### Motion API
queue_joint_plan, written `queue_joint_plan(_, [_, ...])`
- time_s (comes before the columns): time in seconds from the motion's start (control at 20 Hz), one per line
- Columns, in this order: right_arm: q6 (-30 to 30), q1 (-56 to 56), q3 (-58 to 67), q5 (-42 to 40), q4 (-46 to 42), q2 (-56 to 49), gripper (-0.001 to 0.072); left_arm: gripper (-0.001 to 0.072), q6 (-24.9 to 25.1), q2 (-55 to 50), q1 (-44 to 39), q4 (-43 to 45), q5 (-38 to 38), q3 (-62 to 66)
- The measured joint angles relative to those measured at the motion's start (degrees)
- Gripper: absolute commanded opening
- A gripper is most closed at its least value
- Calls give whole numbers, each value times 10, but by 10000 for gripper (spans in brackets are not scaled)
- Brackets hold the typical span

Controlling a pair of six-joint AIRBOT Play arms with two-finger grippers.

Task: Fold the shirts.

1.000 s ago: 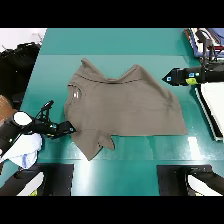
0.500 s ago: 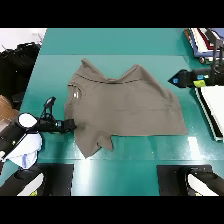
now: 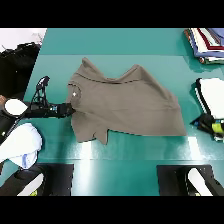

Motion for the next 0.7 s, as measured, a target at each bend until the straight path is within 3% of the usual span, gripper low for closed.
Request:
queue_joint_plan(0.2, [-12, -49, -66, -25, 34, -33, 384, 28, 2, 0, 0, 1, -1, 7])
queue_joint_plan(0.4, [-8, -13, -66, -56, 48, -83, 375, 28, 4, 0, 0, 1, -1, 9])
queue_joint_plan(0.5, [-2, 19, -53, -70, 56, -110, 251, 28, 4, 0, 0, 1, -2, 9])
queue_joint_plan(0.6, [3, 52, -38, -87, 54, -133, 35, 28, 4, 0, 0, 1, -4, 9])
queue_joint_plan(0.7, [7, 85, -23, -99, 50, -148, 15, 27, 4, 0, 0, 2, -7, 11])
